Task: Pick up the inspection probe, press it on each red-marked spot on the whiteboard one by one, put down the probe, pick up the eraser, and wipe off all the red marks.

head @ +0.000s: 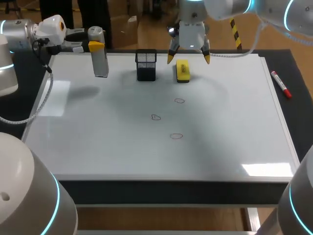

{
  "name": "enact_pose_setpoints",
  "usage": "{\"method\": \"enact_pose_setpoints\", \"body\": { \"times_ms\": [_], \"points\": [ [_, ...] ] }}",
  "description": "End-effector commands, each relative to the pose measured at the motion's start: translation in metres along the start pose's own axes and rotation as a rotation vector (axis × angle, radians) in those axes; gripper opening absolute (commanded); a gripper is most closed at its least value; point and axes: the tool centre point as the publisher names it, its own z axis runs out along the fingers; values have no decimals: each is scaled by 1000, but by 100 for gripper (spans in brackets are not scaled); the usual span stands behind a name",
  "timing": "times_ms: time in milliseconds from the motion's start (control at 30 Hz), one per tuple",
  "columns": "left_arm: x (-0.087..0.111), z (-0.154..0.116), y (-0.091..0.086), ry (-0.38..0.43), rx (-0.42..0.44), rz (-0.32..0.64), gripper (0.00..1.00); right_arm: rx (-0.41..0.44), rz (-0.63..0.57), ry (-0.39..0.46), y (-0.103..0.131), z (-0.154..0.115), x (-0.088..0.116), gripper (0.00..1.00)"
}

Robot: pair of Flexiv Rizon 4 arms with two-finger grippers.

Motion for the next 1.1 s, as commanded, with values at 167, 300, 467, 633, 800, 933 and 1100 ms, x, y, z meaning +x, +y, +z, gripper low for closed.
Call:
{"method": "enact_pose_setpoints", "body": {
  "times_ms": [167,300,467,633,800,933,1100],
  "points": [
    [0,0,-1,0,-1,0,0,4,-12,-6,-4,4,-3,100],
    [0,0,-1,0,-1,0,0,-17,-24,-5,-6,16,-9,100],
    [0,0,-1,0,-1,0,0,-17,-24,-1,-7,23,-12,100],
    [0,0,-1,0,-1,0,0,-1,0,-4,-9,27,-12,100],
    [0,0,-1,0,-1,0,0,0,15,0,-11,31,-12,100],
    [0,0,-1,0,-1,0,0,0,20,0,-12,33,-12,100],
    [0,0,-1,0,-1,0,0,-5,21,-3,-13,36,-12,100]
  ]
}}
